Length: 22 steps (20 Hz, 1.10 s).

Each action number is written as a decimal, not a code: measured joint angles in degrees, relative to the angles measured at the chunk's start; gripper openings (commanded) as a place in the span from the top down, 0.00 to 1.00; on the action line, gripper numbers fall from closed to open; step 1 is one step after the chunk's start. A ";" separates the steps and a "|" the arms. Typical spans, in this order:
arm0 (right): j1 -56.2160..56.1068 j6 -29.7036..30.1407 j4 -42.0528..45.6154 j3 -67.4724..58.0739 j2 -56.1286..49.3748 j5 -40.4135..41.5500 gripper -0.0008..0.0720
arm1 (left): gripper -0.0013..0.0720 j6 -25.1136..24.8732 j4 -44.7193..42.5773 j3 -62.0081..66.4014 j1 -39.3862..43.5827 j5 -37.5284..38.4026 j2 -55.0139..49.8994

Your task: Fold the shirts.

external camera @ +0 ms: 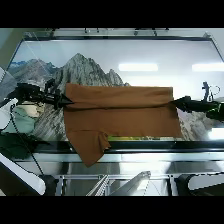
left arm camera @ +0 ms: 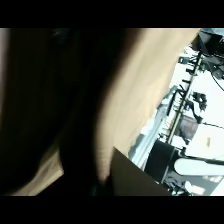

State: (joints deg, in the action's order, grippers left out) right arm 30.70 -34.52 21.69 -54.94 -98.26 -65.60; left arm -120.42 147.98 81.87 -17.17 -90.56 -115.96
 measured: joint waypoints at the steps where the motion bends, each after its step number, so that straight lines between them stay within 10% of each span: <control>1: 0.07 -0.55 0.33 0.09 0.24 -1.01 0.57 | 0.55 0.02 0.00 -0.04 -0.02 -0.79 0.17; 8: 7.45 -12.04 14.64 0.74 9.55 -7.78 0.33 | 0.55 0.42 0.04 -3.19 -1.81 -6.05 7.80; 19: 12.02 -14.69 25.90 13.22 11.30 -11.56 0.33 | 0.55 -3.39 -1.42 -38.49 -17.25 -3.63 35.19; 22: 9.38 -13.75 27.17 15.10 10.64 -11.34 0.81 | 0.55 -2.10 -1.62 -45.79 -20.48 -1.75 42.07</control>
State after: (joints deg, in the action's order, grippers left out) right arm 40.07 -48.27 48.86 -39.83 -87.61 -76.95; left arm -122.52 146.36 36.07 -37.65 -92.31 -73.89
